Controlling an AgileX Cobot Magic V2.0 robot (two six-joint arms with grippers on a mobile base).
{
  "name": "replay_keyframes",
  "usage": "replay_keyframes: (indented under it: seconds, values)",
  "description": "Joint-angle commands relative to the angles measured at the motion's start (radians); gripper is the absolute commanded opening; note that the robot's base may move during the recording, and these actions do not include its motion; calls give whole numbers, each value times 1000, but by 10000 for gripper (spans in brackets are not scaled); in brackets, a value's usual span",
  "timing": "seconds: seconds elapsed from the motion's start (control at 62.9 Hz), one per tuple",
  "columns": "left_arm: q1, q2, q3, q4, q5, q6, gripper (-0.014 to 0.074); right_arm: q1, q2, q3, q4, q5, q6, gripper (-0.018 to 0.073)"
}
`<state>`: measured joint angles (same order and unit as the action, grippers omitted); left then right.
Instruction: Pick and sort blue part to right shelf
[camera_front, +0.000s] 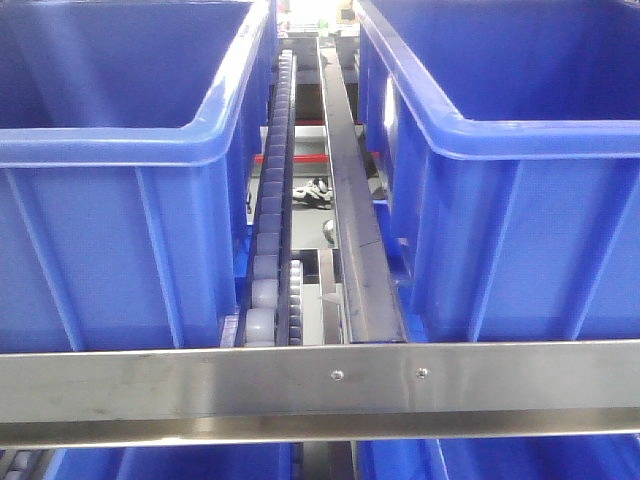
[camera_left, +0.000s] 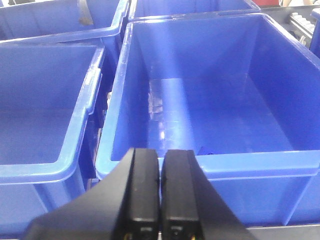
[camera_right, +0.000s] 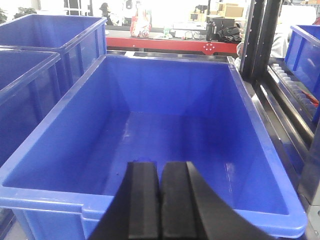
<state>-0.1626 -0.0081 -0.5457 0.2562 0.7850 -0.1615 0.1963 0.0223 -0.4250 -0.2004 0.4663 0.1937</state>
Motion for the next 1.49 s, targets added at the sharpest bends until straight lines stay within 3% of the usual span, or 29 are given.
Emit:
replay_keyframes:
  seconds: [0.0, 0.064, 0.143, 0.302, 0.381, 0.461, 0.604, 0.731, 0.795, 1.478]
  values:
    - [1, 2, -21, 10, -84, -6, 125, 0, 12, -25, -22, -97, -8, 57]
    - [1, 2, -5, 4, -93, -6, 125, 0, 12, -25, -22, -97, -8, 57]
    - [7, 2, 30, -75, -99, -6, 125, 0, 12, -25, -22, -97, -8, 57]
    - [96, -7, 111, -163, -179, 26, 125, 0, 12, -25, -22, -97, -8, 57]
    - [163, -21, 183, -231, -283, 80, 125, 0, 12, -25, -22, -97, -8, 57]
    - [209, -21, 267, -274, -412, 82, 125, 0, 12, -25, -22, -99, -8, 57]
    - [222, -21, 448, -279, -699, 82, 125, 0, 12, -25, -22, -98, -8, 57]
    - [222, -21, 581, -279, -863, 82, 125, 0, 12, -25, -22, -98, -8, 57]
    - [222, -21, 572, -279, -800, 82, 125, 0, 12, -25, -22, -98, -8, 57]
    - [222, -19, 577, -279, -805, 82, 125, 0, 12, -25, -22, -98, -8, 57]
